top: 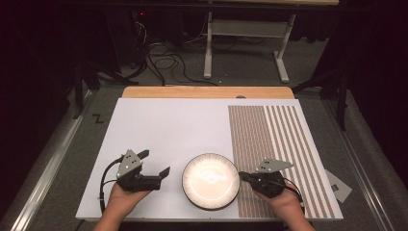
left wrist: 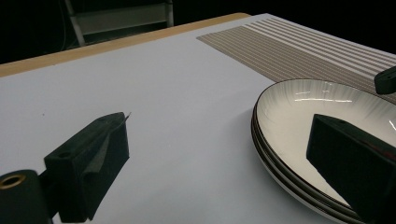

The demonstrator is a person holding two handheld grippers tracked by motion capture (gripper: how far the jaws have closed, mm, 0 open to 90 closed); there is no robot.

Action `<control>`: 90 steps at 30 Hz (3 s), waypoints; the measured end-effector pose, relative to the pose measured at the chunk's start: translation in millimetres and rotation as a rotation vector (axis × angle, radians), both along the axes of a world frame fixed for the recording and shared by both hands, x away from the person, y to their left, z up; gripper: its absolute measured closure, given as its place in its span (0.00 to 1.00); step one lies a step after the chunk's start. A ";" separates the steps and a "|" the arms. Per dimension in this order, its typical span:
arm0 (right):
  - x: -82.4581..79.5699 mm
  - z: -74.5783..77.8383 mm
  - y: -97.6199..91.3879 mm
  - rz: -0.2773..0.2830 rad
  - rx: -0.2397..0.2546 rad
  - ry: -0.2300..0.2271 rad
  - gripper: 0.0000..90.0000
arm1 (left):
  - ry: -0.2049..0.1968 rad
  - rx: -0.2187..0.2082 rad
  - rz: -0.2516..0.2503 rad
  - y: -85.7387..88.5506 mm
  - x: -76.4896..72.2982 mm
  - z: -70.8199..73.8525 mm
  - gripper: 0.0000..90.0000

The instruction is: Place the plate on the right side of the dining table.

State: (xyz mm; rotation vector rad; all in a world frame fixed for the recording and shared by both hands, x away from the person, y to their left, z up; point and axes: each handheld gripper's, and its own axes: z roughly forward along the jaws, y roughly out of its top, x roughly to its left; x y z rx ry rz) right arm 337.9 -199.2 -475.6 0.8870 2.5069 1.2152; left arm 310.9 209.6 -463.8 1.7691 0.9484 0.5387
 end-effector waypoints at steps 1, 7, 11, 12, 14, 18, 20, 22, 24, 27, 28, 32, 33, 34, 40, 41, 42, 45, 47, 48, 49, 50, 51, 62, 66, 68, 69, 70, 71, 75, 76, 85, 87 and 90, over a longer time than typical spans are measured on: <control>0.4 -0.6 0.5 0.008 -0.001 -0.004 1.00 | 0.003 0.003 -0.001 0.1 0.1 -0.3 0.07; 0.2 -1.2 1.3 0.011 -0.007 0.006 1.00 | -0.001 0.004 0.002 -0.5 0.1 -1.2 0.06; 0.4 -1.6 1.4 0.011 -0.005 0.007 1.00 | -0.005 0.006 0.003 -0.6 -0.1 -1.4 0.06; 0.5 -1.6 1.3 0.012 -0.006 0.007 1.00 | -0.006 0.006 0.004 -0.6 -0.1 -1.4 0.05; 0.8 -1.8 1.0 0.013 -0.006 0.007 1.00 | -0.007 0.008 0.006 -0.8 -0.1 -1.2 0.04; 0.9 -2.0 0.9 0.011 -0.003 0.010 1.00 | -0.007 0.010 0.008 -0.8 -0.1 -0.6 0.02; 0.8 -2.1 0.9 0.011 -0.001 0.010 1.00 | -0.006 0.008 0.006 -0.5 -0.3 -0.2 0.02; 0.4 -2.1 0.9 0.011 -0.001 0.012 1.00 | -0.005 0.008 0.004 -1.0 0.0 -0.7 0.02; 0.3 -2.2 0.8 0.013 -0.001 0.011 1.00 | -0.003 0.006 0.002 -1.6 0.0 -0.8 0.02; -0.1 -2.7 0.7 0.014 0.005 0.013 1.00 | -0.002 0.016 -0.012 -2.5 -0.2 -1.0 0.01; -0.1 -2.7 0.7 0.014 0.005 0.013 1.00 | -0.002 0.016 -0.012 -2.5 -0.2 -1.0 0.01; -0.4 -3.0 0.8 0.014 0.007 0.012 1.00 | -0.002 0.022 -0.015 -3.1 0.1 -1.0 0.01; -0.6 -2.9 0.8 0.012 0.007 0.014 1.00 | -0.002 0.023 -0.016 -3.2 0.0 -0.9 0.01; -0.5 -3.0 0.7 0.011 0.008 0.014 1.00 | -0.001 0.021 -0.017 -3.4 0.0 -0.9 0.00; 0.0 -3.8 1.5 0.016 0.008 0.009 1.00 | 0.000 0.020 -0.022 -3.7 0.1 -0.7 0.00; -0.3 -3.8 1.5 0.013 0.008 0.014 1.00 | 0.000 0.021 -0.023 -3.8 0.0 -0.7 0.00; -0.1 -3.8 1.5 0.013 0.008 0.013 1.00 | -0.001 0.021 -0.024 -3.8 0.0 -0.7 0.00; 0.1 -3.9 1.5 0.015 0.009 0.011 1.00 | -0.003 0.019 -0.024 -3.9 -0.1 -0.6 0.00; 0.0 -3.8 1.5 0.013 0.009 0.012 1.00 | -0.003 0.018 -0.024 -3.8 -0.1 -0.6 0.00; 0.1 -3.9 1.5 0.014 0.010 0.011 1.00 | -0.003 0.017 -0.024 -3.7 -0.1 -0.5 0.00; 0.0 -4.0 1.7 0.014 0.010 0.010 1.00 | -0.003 0.018 -0.024 -3.7 0.0 -0.5 0.00; 0.0 -4.0 1.7 0.014 0.010 0.010 1.00 | -0.003 0.018 -0.024 -3.7 0.0 -0.5 0.00; 0.1 -4.0 1.9 0.014 0.009 0.009 1.00 | -0.004 0.018 -0.026 -3.8 -0.1 -0.5 0.00; 0.1 -4.1 3.3 0.013 0.002 0.009 1.00 | -0.002 0.019 -0.032 -4.3 -0.1 -0.3 0.00; 0.4 -4.4 3.6 0.007 0.005 0.010 1.00 | -0.002 0.019 -0.034 -4.5 0.0 -0.3 0.00; 0.4 -4.5 3.6 0.003 0.008 0.014 1.00 | -0.001 0.020 -0.035 -4.5 0.0 -0.1 0.00; 0.5 -4.6 3.5 0.004 0.008 0.013 1.00 | -0.002 0.020 -0.034 -4.7 0.0 -0.2 0.00; 0.5 -4.6 3.5 0.003 0.008 0.013 1.00 | -0.002 0.020 -0.035 -4.8 0.0 -0.2 0.00; 0.5 -4.6 3.6 0.002 0.008 0.013 1.00 | -0.001 0.020 -0.035 -4.8 0.0 -0.2 0.00; 0.7 -4.9 3.5 -0.001 0.011 0.014 1.00 | 0.000 0.021 -0.036 -4.7 0.1 -0.2 0.00; 0.9 -5.0 3.5 -0.001 0.012 0.014 1.00 | 0.000 0.020 -0.035 -4.7 0.2 -0.2 0.00; 0.9 -5.5 3.5 -0.006 0.014 0.014 1.00 | 0.000 0.019 -0.037 -4.9 0.4 -0.4 0.00; 0.4 -6.6 4.9 0.012 0.017 0.026 1.00 | 0.002 0.019 -0.037 -4.6 0.3 -0.4 0.00; -1.2 -7.7 9.6 0.025 0.001 0.027 1.00 | 0.002 0.019 -0.037 -4.1 0.2 -0.5 0.00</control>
